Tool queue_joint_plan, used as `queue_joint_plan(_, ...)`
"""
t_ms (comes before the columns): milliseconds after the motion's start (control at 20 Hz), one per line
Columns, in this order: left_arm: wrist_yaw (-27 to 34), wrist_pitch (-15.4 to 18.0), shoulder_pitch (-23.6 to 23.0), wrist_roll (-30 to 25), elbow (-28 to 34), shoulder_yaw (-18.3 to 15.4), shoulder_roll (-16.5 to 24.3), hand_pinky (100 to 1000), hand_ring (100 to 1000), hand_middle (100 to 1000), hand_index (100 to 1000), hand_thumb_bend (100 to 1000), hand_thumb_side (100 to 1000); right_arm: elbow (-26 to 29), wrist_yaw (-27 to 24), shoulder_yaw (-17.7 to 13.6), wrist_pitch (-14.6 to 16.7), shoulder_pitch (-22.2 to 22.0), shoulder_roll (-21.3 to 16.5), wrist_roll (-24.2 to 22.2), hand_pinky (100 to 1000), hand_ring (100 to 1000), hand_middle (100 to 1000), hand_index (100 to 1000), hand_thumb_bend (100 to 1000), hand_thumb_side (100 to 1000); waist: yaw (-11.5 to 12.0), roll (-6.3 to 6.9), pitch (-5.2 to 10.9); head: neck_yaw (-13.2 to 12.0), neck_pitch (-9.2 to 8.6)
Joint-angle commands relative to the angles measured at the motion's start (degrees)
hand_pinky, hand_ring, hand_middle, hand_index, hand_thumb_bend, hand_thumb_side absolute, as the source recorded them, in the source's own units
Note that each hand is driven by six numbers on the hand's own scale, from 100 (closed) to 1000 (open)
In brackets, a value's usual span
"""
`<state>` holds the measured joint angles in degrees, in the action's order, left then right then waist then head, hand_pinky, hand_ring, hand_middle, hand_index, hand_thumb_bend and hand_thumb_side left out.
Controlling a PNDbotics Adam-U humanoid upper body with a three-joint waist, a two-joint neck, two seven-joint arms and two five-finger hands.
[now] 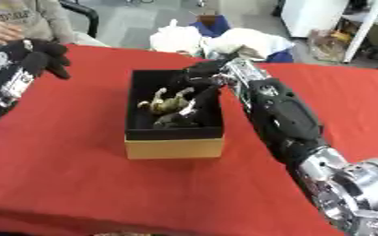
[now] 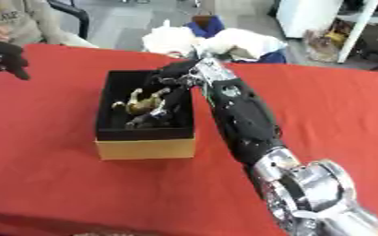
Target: Pick up objects on the table and place them in the box.
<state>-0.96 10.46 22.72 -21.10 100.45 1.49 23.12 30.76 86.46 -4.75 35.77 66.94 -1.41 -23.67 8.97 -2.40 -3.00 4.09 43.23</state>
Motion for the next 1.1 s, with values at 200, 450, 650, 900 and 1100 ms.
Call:
queue_joint_plan(200,-0.3,-0.04,0.24,0.25,0.31,-1.04,1.28,602,549,584,758,203,830,3.26,-5.85,-0.01,3.06,2.89,-4.85,2.33,855,972,982,990,589,808,-0.72,-0.02,0.99,-0.79,-0.42)
queue_joint_plan(450,-0.7,-0.13,-0.53,0.79,-0.25,-1.67,1.64,605,549,583,758,205,834,4.96,-15.7,0.82,6.64,2.36,-9.04,3.54,848,952,955,979,524,703,-1.43,-0.18,1.06,-1.57,-0.46)
queue_joint_plan(650,-1.07,-0.21,-1.33,1.51,-0.78,-2.32,1.94,605,548,583,757,208,838,7.82,-23.47,1.18,7.6,0.72,-13.12,3.71,831,920,927,969,469,578,-2.06,-0.21,1.04,-1.97,-0.49)
queue_joint_plan(900,-1.45,-0.22,-1.85,2.26,-1.17,-2.79,2.21,603,547,581,755,210,843,12.57,-32.74,1.52,7.26,-3.25,-17.87,4.82,812,889,899,960,448,538,-2.86,-0.21,0.84,-2.56,-0.55)
queue_joint_plan(1100,-1.63,-0.2,-2.29,2.84,-1.52,-3.04,2.4,600,545,579,753,211,841,16.88,-39.35,1.24,5.93,-7.54,-20.71,6.31,799,864,874,950,366,493,-3.49,-0.2,0.61,-2.85,-0.63)
